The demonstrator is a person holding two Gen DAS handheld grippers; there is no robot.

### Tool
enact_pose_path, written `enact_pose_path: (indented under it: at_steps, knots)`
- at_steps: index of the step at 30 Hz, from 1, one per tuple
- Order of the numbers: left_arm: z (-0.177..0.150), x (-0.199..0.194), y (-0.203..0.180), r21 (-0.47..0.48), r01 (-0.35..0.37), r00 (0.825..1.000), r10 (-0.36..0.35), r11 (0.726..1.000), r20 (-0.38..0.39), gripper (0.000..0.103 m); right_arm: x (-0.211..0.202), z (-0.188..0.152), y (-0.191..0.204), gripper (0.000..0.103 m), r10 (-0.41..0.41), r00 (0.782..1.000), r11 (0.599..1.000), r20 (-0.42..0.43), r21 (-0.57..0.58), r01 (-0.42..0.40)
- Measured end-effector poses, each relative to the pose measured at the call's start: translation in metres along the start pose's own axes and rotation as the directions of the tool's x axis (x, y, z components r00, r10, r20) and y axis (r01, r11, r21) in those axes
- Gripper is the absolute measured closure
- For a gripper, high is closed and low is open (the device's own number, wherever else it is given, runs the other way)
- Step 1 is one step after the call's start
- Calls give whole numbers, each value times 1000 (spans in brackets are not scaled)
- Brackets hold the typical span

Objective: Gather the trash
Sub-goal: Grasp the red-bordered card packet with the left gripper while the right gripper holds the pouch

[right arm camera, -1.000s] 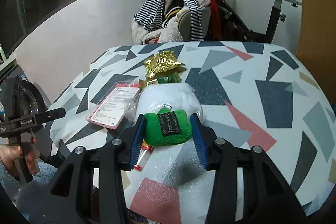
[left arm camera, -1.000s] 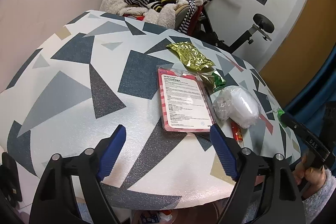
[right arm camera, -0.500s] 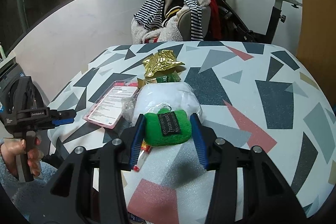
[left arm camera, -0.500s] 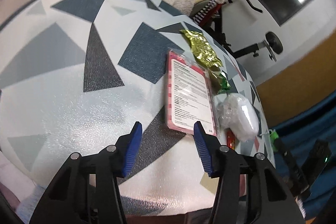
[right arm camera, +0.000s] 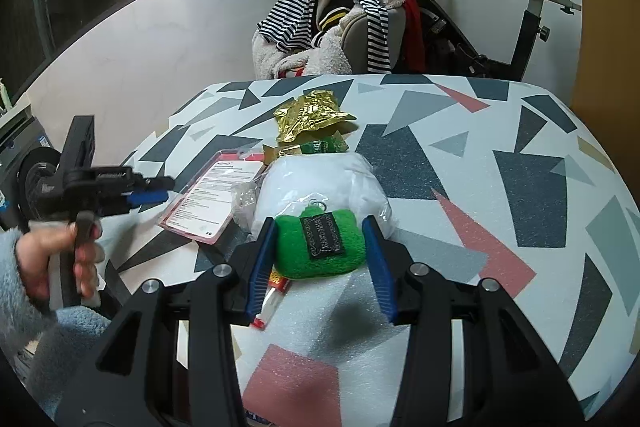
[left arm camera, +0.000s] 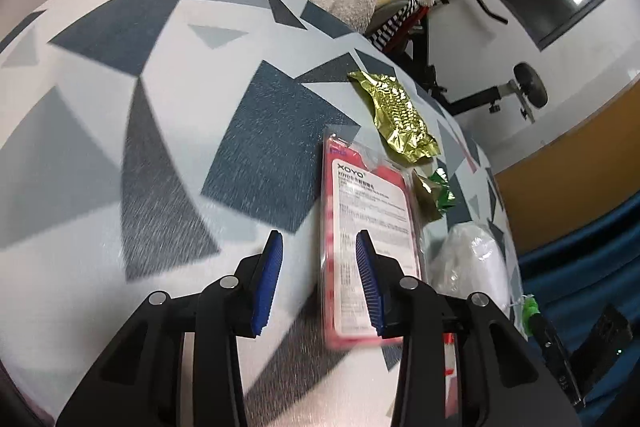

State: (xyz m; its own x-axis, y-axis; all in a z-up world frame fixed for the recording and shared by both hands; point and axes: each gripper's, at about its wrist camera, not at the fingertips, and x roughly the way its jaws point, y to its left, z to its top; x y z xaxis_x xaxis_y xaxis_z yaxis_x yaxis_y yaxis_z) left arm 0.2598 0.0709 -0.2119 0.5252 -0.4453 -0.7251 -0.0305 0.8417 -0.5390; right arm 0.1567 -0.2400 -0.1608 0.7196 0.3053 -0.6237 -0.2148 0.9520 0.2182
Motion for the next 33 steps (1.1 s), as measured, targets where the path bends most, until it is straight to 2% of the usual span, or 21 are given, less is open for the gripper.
enact_pose_path:
  at_steps: [5,10,16,18,22,27,29,33]
  knots:
    - [14,22,-6,28,3,1000,-2,1000,-31,69,3,2,-4,58,-5,1000,1000,-3,14,5]
    - [20,37,-10,34,16,999,-14,999,-45,77,4,3,-7,58,-10,1000,1000,-4,12,10]
    - [20,35,-13,59,1,1000,0,998,-27,94,4,4,-11,58,-12,1000,1000,0,27,12]
    - [23,21,-17,77,17,1000,-18,997,10,98,1,5,-11,58,-10,1000,1000,6,28,10]
    - [30,-9,-40,193,-14,997,-1,981,78,99,-4,8,-9,57,-9,1000,1000,18,18,8]
    - [29,-55,-72,356,-69,987,12,932,158,99,-11,10,-4,58,3,999,1000,36,22,-3]
    - [26,-69,-80,389,-87,983,16,917,181,99,-14,10,1,58,7,999,1000,39,16,-7]
    - [20,-91,-90,415,-97,981,16,904,194,99,-22,11,10,57,20,999,1000,47,11,-20]
